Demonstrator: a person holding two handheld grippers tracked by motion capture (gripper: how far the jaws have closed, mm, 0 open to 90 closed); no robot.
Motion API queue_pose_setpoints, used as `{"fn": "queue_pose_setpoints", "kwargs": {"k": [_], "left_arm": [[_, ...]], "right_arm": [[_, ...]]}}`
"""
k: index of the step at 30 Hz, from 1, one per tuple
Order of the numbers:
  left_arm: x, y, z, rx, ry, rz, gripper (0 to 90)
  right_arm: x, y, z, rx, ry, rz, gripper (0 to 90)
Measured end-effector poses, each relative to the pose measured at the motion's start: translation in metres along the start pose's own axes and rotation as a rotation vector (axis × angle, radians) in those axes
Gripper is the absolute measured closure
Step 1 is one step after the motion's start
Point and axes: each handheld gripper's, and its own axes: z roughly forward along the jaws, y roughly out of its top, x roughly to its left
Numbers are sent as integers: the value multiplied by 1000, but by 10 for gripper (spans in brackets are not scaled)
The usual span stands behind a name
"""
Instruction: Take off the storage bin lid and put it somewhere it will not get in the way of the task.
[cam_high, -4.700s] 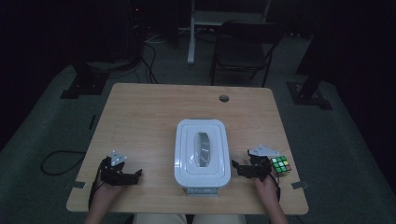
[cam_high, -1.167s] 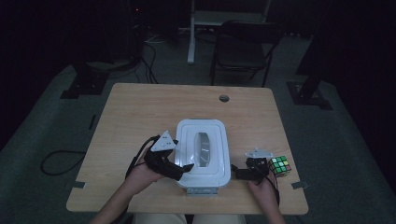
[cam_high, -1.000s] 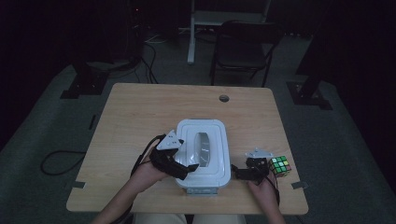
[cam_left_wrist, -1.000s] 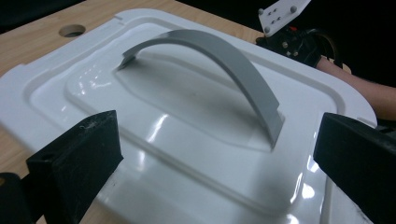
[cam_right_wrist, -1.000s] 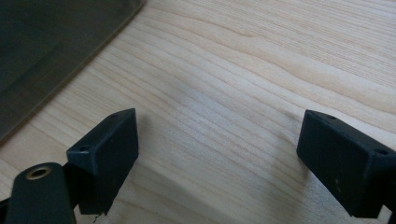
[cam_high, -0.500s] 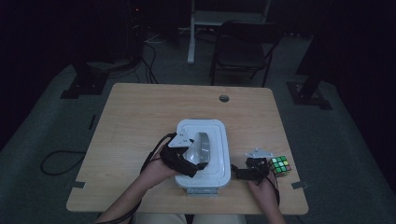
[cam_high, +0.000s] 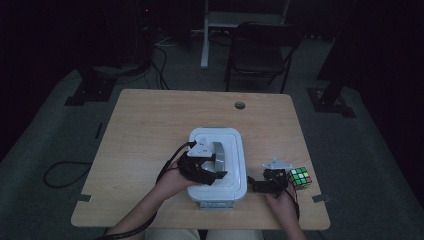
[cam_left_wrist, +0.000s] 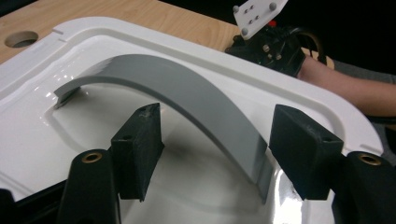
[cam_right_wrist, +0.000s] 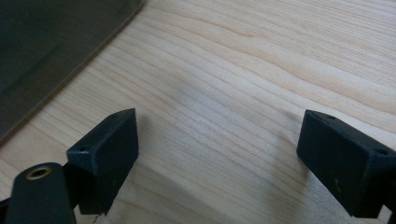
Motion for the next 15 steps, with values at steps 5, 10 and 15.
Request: {"fn": "queue_pose_setpoints", "kwargs": {"k": [5,10,15], "left_arm": [[1,5,-1,-4,-10,-16,394],[-2,6,3,20,-11,-2,395],[-4,6,7,49,12,13,448]], "right_arm": [[0,0,0,0,0,1,126],[0,0,0,1,0,1,126],[0,0,0,0,0,2,126]]}}
